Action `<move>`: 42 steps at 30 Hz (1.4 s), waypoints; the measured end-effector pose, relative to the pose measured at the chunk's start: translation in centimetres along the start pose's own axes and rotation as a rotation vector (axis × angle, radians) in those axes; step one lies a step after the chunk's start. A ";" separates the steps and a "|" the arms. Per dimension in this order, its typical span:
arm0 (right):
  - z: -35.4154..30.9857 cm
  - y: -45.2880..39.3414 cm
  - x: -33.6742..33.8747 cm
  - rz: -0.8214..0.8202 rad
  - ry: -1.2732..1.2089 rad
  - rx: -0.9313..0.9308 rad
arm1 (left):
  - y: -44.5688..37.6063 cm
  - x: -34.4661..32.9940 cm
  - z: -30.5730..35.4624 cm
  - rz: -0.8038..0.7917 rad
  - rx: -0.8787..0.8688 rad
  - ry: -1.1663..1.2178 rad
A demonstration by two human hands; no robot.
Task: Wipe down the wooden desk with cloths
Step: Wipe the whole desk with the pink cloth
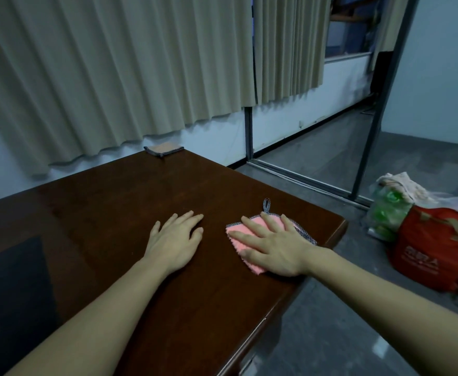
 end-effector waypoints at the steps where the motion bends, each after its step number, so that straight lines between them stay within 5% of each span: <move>1: 0.1 -0.2 0.1 0.000 -0.003 0.004 | 0.4 -0.1 0.3 0.001 -0.015 0.017; 15: 6.1 -8.4 3.4 0.002 -0.101 -0.233 | 2.8 -1.2 -0.9 -0.035 -0.048 0.063; 30: -1.1 2.6 -1.0 0.004 0.004 0.091 | 3.5 -2.0 1.9 -0.023 -0.055 0.040; 42: 8.8 -2.4 1.2 0.036 -0.101 -0.253 | 4.7 -1.0 1.8 -0.001 -0.049 0.045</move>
Point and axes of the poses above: each hand's wrist, its own y-axis away from the middle knuckle, its own x-axis out of the back of the hand, z = x × y, the point moved 4 cm from there along -y, towards the middle knuckle, and after that the axes turned 9 degrees about -z, right-handed, at the moved point
